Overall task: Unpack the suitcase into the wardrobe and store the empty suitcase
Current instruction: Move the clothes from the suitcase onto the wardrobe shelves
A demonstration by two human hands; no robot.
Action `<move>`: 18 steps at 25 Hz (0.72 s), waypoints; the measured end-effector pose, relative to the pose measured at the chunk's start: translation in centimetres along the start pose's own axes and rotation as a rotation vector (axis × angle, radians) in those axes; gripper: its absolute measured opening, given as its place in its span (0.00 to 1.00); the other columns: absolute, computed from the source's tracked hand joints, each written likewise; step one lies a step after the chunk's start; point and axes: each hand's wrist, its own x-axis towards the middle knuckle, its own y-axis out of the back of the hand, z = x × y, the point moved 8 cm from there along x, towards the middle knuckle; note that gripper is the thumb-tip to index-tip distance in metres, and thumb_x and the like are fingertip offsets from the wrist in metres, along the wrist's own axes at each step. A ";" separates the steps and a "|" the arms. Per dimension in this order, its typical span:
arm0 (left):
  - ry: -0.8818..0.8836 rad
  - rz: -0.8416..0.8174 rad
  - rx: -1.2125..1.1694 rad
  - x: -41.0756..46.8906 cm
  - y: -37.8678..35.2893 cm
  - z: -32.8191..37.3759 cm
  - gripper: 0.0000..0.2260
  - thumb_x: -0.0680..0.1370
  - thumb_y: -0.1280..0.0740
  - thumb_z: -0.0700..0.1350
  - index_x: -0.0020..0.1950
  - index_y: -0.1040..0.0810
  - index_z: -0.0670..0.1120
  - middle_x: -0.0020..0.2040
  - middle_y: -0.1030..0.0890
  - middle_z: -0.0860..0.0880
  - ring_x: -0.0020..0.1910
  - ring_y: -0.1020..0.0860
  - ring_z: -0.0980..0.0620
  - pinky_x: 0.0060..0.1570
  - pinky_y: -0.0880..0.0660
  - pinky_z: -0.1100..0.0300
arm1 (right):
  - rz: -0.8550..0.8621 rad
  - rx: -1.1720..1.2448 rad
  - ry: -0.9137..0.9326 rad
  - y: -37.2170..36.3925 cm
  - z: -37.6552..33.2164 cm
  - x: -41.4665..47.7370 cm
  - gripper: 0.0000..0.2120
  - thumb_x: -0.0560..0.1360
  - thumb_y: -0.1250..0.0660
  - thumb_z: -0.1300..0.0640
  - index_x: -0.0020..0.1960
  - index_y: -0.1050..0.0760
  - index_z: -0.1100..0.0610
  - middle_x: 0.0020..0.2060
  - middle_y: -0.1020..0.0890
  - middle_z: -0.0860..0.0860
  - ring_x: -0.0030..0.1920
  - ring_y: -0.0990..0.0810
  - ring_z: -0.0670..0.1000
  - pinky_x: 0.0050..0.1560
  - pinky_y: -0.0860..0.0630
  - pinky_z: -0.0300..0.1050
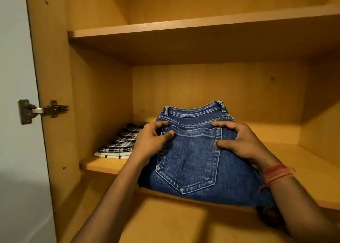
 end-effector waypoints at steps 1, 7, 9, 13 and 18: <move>0.005 -0.037 -0.001 1.7 -0.7 -0.1 0.17 0.75 0.29 0.46 0.64 0.24 0.49 0.54 0.19 0.52 0.47 0.18 0.50 0.52 0.21 0.47 | 0.000 0.013 -0.013 0.4 0.5 1.4 0.26 0.65 0.24 0.66 0.60 0.21 0.48 0.60 0.22 0.44 0.63 0.26 0.46 0.66 0.30 0.49; 0.030 -0.216 -0.040 10.9 -4.7 -1.5 0.16 0.76 0.31 0.37 0.63 0.26 0.39 0.45 0.18 0.45 0.36 0.22 0.52 0.39 0.24 0.56 | 0.016 0.021 -0.159 1.8 4.0 8.4 0.25 0.67 0.26 0.69 0.60 0.22 0.51 0.61 0.23 0.51 0.59 0.24 0.51 0.55 0.24 0.46; 0.000 -0.248 -0.033 14.4 -5.5 -1.3 0.16 0.75 0.30 0.38 0.62 0.25 0.39 0.47 0.18 0.44 0.39 0.21 0.52 0.44 0.22 0.56 | 0.019 0.051 -0.199 2.6 5.3 10.9 0.24 0.68 0.27 0.69 0.60 0.22 0.52 0.61 0.22 0.53 0.59 0.23 0.54 0.57 0.23 0.51; -0.003 -0.249 -0.064 21.5 -7.4 -2.0 0.17 0.74 0.28 0.39 0.61 0.24 0.41 0.53 0.19 0.42 0.47 0.19 0.47 0.56 0.22 0.50 | 0.072 0.038 -0.220 4.1 7.1 16.8 0.21 0.69 0.28 0.69 0.59 0.21 0.54 0.60 0.22 0.54 0.60 0.23 0.56 0.60 0.24 0.55; 0.027 -0.240 0.127 27.4 -11.2 -9.9 0.17 0.72 0.26 0.47 0.58 0.23 0.41 0.54 0.18 0.40 0.45 0.19 0.47 0.53 0.21 0.48 | 0.158 -0.274 -0.147 2.3 14.3 20.1 0.15 0.72 0.29 0.65 0.58 0.22 0.56 0.61 0.22 0.53 0.63 0.25 0.54 0.65 0.31 0.43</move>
